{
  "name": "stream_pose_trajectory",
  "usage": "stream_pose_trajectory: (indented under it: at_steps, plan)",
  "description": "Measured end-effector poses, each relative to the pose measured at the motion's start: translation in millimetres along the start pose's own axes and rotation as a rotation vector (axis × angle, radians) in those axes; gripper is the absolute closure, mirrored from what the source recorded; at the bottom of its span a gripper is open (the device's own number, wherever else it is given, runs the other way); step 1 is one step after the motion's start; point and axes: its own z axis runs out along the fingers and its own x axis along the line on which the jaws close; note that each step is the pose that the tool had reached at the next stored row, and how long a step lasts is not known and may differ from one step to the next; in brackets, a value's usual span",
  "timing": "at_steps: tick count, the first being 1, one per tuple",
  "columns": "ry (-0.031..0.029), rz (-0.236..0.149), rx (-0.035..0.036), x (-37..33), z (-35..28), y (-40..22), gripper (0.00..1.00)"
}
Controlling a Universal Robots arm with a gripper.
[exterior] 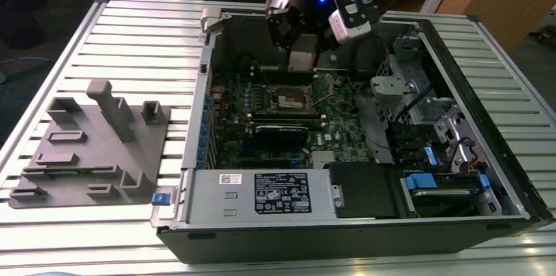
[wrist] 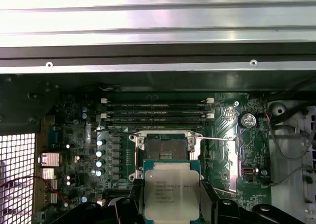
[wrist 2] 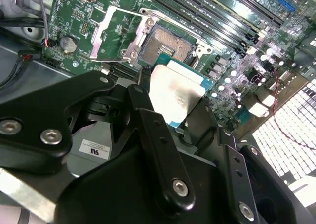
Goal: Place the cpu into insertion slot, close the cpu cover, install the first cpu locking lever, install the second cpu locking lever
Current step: 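Place the cpu into insertion slot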
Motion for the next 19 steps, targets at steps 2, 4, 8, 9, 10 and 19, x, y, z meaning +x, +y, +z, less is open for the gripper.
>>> stream_pose_trajectory:
  at_steps: [2,4,8,9,10,19]
  plan:
    - [0.0000,0.000,0.0001,0.0,1.5,-0.1,0.46]
    - [0.0001,0.000,0.0003,0.0,1.5,-0.1,0.46]
    - [-0.0002,0.000,-0.0002,0.0,2.3,-0.2,0.46]
    - [-0.0004,0.000,-0.0003,0.2,3.0,-0.2,0.46]
    - [-0.0009,0.000,-0.0001,0.4,3.9,-0.3,0.46]
    - [-0.0108,-0.001,-0.0001,1.1,19.5,-1.8,0.46]
